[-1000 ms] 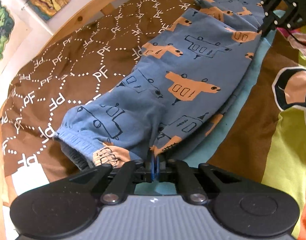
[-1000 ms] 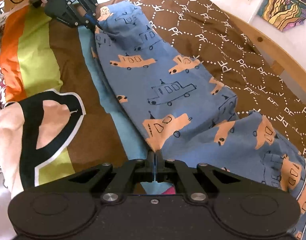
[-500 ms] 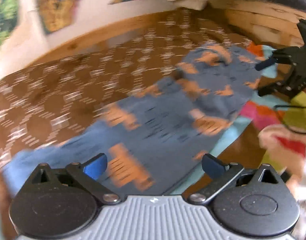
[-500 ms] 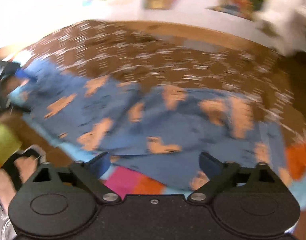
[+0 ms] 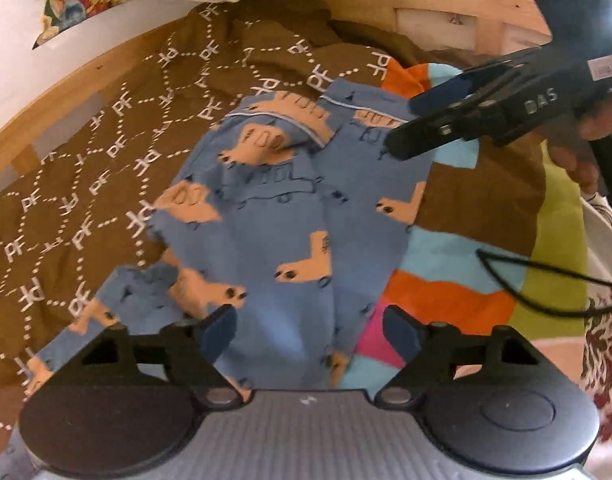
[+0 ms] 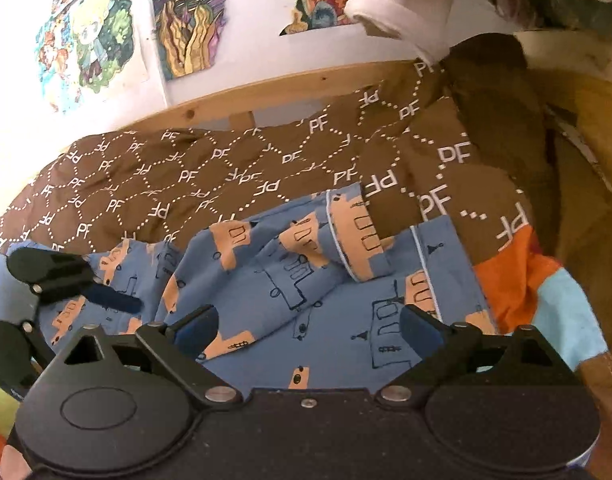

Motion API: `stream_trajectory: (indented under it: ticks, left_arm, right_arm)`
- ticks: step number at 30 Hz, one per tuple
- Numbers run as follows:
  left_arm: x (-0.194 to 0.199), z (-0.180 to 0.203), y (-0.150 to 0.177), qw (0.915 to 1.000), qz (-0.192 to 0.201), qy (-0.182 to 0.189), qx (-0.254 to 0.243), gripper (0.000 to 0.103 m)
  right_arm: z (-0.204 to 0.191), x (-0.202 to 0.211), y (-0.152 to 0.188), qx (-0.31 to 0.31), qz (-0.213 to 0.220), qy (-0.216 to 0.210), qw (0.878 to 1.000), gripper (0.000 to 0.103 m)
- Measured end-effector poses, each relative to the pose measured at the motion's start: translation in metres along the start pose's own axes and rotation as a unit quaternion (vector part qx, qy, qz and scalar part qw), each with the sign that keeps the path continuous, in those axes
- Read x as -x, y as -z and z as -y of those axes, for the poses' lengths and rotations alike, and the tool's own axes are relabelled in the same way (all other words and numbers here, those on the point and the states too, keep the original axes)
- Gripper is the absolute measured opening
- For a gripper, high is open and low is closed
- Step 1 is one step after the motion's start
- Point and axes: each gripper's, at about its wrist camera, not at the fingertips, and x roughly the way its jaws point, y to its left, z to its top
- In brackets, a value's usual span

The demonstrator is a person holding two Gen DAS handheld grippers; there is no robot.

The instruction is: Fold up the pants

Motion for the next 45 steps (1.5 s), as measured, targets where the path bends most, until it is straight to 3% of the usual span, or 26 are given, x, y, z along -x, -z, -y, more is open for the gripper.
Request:
stream_trajectory:
  ticks: [2, 6, 10, 13, 17, 20, 23, 27, 30, 31, 33, 35, 37, 45]
  left_arm:
    - [-0.005, 0.003, -0.001, 1.0000, -0.004, 0.000, -0.004, 0.077]
    - [-0.015, 0.008, 0.000, 0.9992, -0.027, -0.021, -0.022, 0.057]
    - [-0.016, 0.005, 0.001, 0.9988, -0.035, -0.032, -0.011, 0.052]
    - [-0.016, 0.005, -0.001, 0.9984, -0.038, -0.041, -0.009, 0.042]
    - [-0.020, 0.008, -0.004, 0.9972, -0.046, -0.055, -0.021, 0.014]
    - [-0.019, 0.008, -0.004, 0.9976, -0.046, -0.050, -0.013, 0.003]
    - [-0.017, 0.005, -0.003, 0.9983, -0.042, -0.039, 0.002, 0.001]
    - [-0.016, 0.001, -0.002, 0.9981, -0.043, -0.044, 0.006, 0.001]
    - [-0.016, -0.003, -0.003, 0.9982, -0.043, -0.042, 0.010, 0.001]
    - [-0.016, -0.003, -0.003, 0.9982, -0.042, -0.041, 0.012, 0.001]
    - [-0.016, -0.005, -0.003, 0.9982, -0.042, -0.040, 0.015, 0.001]
    - [-0.016, -0.006, -0.002, 0.9982, -0.042, -0.038, 0.019, 0.001]
    - [-0.015, -0.006, -0.001, 0.9983, -0.040, -0.038, 0.018, 0.001]
    - [-0.004, -0.012, -0.004, 0.9991, -0.022, -0.023, 0.026, 0.001]
  right_arm:
    - [-0.002, -0.004, -0.001, 0.004, -0.002, -0.007, 1.000, 0.095]
    - [-0.001, -0.016, -0.003, 0.004, -0.002, -0.013, 1.000, 0.093]
    - [0.001, -0.025, -0.008, 0.003, 0.004, -0.008, 1.000, 0.091]
    - [0.003, -0.031, -0.010, 0.004, 0.002, 0.005, 1.000, 0.087]
    - [0.009, -0.046, -0.015, 0.014, -0.008, 0.029, 0.999, 0.074]
    - [0.012, -0.057, -0.020, 0.043, -0.016, 0.043, 0.998, 0.061]
    - [0.017, -0.064, -0.026, 0.056, -0.021, 0.056, 0.997, 0.058]
    - [0.029, -0.073, -0.032, 0.044, -0.035, 0.049, 0.997, 0.058]
    - [0.031, -0.080, -0.035, 0.069, -0.044, 0.038, 0.996, 0.058]
    - [0.030, -0.082, -0.036, 0.080, -0.046, 0.035, 0.995, 0.055]
    - [0.027, -0.085, -0.039, 0.098, -0.051, 0.033, 0.993, 0.033]
    - [0.027, -0.086, -0.043, 0.103, -0.053, 0.025, 0.993, 0.030]
    - [0.030, -0.084, -0.047, 0.093, -0.054, 0.014, 0.994, 0.016]
    - [0.041, -0.044, -0.065, 0.019, -0.045, 0.006, 0.999, 0.012]
